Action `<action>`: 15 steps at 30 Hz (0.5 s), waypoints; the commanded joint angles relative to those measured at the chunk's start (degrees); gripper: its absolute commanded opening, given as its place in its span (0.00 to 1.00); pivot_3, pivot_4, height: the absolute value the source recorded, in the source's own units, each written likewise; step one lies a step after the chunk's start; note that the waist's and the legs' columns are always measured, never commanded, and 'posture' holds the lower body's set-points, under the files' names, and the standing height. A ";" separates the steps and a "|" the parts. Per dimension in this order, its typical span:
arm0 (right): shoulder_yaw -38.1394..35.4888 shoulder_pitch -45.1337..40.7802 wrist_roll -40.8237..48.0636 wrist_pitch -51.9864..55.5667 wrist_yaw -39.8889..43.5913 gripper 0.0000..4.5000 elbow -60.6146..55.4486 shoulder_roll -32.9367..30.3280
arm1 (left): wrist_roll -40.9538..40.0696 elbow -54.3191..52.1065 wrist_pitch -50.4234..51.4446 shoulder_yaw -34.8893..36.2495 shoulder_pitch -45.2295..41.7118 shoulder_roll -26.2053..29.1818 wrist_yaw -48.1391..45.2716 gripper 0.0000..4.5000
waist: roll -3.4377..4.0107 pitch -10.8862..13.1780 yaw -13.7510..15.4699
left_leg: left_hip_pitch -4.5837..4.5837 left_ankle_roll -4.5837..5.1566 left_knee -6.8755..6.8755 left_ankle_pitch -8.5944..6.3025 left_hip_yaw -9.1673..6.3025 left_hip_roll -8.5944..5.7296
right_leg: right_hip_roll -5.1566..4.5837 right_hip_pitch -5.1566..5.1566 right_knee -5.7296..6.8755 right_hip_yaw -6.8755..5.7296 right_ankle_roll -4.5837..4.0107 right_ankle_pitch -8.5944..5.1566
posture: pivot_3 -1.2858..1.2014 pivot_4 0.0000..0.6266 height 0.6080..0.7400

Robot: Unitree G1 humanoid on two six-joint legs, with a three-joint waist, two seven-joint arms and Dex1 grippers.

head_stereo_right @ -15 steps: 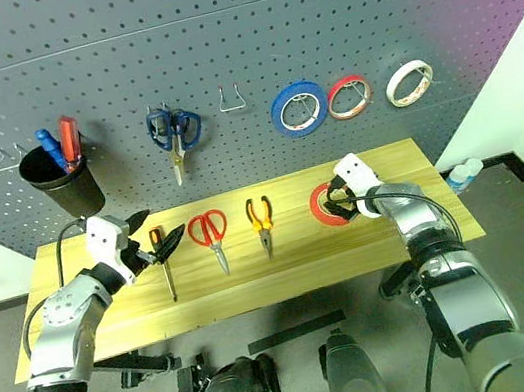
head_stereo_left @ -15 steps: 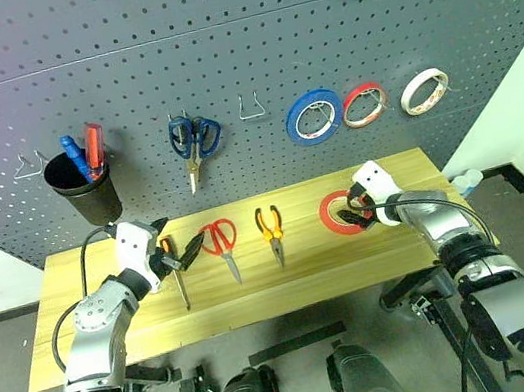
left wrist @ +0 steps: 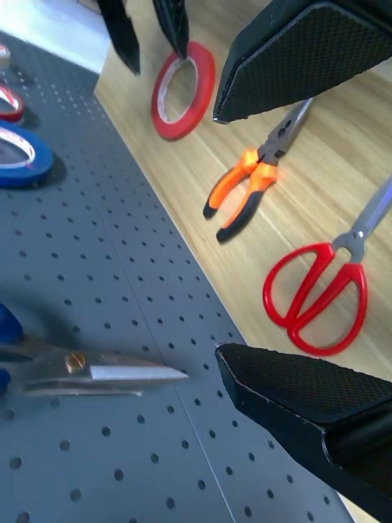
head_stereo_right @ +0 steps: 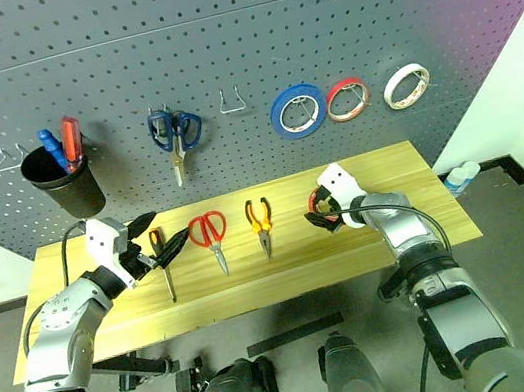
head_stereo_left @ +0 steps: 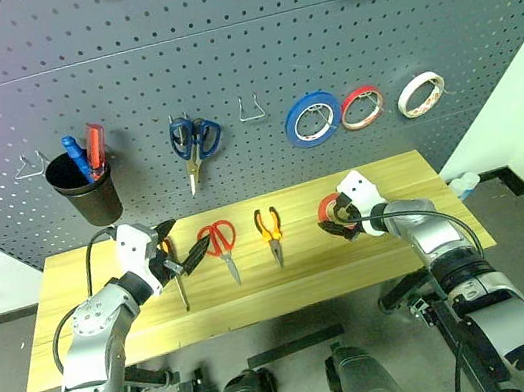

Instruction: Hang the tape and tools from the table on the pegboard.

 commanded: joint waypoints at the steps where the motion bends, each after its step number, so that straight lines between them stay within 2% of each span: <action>1: 0.24 -1.93 0.53 -0.71 0.82 1.00 0.24 0.10 | -1.37 -3.10 1.11 0.50 0.99 1.75 -2.07 1.00 | -0.03 -0.03 -0.04 | 0.01 0.00 0.00 0.00 0.00 0.00 | 0.00 0.00 0.00 0.00 0.00 0.00 | 0.48 0.10 1.00; 6: 0.46 -2.96 0.23 -1.50 0.76 1.00 1.71 0.22 | -3.09 -5.99 3.92 -0.84 2.47 3.01 -5.39 1.00 | -0.03 -0.03 -0.08 | 0.01 -0.01 0.00 0.01 0.00 0.01 | 0.00 -0.03 0.05 0.02 0.00 0.00 | 0.48 0.11 1.00; 10: 1.05 -3.18 0.16 -2.19 1.21 1.00 2.20 0.55 | -7.73 -11.19 10.40 -2.37 4.86 5.47 -10.51 1.00 | -0.03 -0.04 -0.10 | 0.01 -0.01 0.00 0.00 0.00 0.02 | 0.00 -0.04 0.07 0.02 -0.01 0.00 | 0.48 0.11 1.00; 15: 1.15 -3.40 -0.01 -2.47 0.98 1.00 2.43 0.58 | -8.00 -12.55 11.70 -1.41 6.52 8.19 -12.00 1.00 | -0.02 -0.04 -0.12 | 0.02 -0.04 -0.01 0.02 0.00 0.02 | -0.01 -0.07 0.11 0.05 -0.01 -0.01 | 0.48 0.12 1.00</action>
